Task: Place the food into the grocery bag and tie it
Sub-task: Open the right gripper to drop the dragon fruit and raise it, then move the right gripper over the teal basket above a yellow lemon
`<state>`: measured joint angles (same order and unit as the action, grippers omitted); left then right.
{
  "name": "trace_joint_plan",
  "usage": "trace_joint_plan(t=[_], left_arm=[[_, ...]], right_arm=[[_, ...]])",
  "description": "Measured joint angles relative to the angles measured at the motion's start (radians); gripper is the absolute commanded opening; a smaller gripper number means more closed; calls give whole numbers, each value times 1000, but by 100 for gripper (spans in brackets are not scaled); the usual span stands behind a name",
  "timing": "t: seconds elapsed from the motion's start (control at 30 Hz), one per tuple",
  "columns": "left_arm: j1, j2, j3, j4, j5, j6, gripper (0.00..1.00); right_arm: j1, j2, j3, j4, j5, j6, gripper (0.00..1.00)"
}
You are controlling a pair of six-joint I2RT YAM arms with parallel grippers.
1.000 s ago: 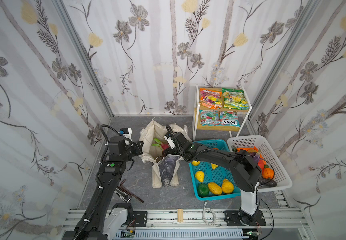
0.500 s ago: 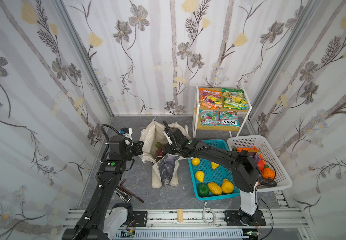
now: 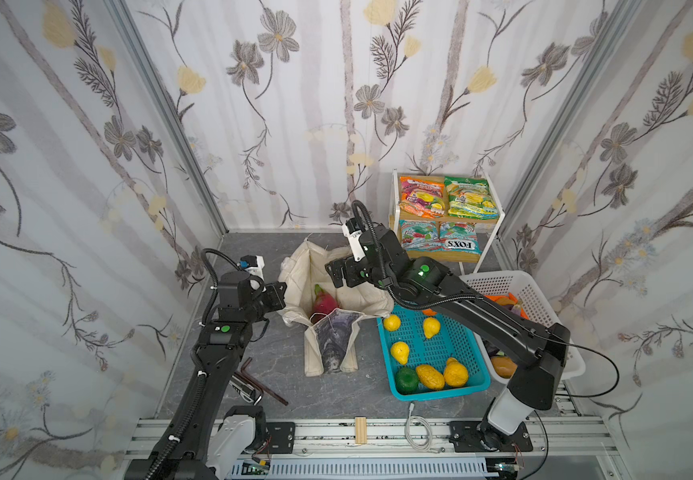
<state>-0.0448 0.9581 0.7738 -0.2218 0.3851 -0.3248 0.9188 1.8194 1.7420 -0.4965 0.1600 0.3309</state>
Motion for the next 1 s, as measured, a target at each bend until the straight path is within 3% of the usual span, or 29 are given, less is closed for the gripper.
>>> trace_joint_plan(t=[0.17,0.37,0.57,0.73,1.0], left_arm=[[0,-1,0,-1,-1,0,0],[0,-5,0,-10,-15,4,0],[0,-4,0,-14,-18,5,0],[0,-3,0,-14,-18,8,0],[0,-3,0,-14,-18,11,0]], right_arm=[[-11,-73,-44,-33,49,0,100],[-124,-91,-87,-153,75,31,100],[-145,-317,-328,-128,139,30,100],[-163,-525,-572,18,291,58,100],[-236,-580,-781,74,148,32,100]])
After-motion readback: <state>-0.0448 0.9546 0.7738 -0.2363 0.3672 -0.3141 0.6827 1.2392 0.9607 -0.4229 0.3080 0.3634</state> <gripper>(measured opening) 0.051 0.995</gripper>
